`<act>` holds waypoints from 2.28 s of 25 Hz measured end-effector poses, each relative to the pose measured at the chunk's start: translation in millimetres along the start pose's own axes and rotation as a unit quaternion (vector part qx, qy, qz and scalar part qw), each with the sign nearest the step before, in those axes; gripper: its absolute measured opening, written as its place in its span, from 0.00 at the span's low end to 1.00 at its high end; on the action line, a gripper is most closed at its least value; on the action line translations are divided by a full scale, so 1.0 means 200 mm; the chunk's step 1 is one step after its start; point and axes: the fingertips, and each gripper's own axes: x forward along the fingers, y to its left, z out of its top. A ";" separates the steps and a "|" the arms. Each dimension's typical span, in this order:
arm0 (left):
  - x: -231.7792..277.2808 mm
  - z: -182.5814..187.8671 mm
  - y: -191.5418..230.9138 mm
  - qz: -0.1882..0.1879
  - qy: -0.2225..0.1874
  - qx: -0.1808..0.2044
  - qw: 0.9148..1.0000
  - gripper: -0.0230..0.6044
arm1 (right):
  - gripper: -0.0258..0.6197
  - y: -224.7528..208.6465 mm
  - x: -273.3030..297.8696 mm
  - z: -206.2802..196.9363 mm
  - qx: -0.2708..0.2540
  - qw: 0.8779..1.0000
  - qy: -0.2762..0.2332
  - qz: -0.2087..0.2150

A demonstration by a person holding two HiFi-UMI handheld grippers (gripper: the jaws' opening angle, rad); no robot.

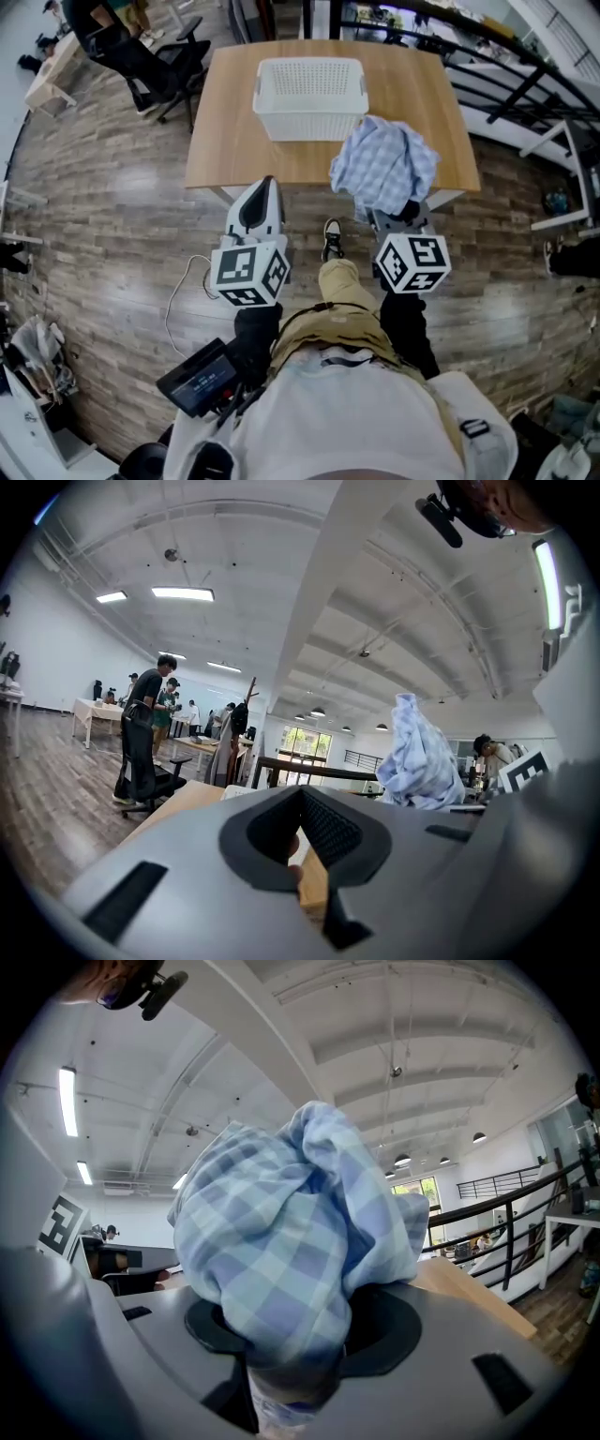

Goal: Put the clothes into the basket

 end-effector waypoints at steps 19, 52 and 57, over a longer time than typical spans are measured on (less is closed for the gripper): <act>1.52 0.48 0.12 -0.012 0.005 0.052 0.999 0.04 | 0.41 -0.55 1.33 0.52 -0.007 0.997 0.005 0.075; 2.08 0.45 0.61 -0.014 0.066 0.026 0.997 0.04 | 0.41 -0.49 2.06 0.31 0.028 0.989 0.120 0.078; 2.19 0.36 0.64 -0.019 0.087 0.024 0.996 0.04 | 0.41 -0.52 2.15 0.18 0.032 0.984 0.155 0.077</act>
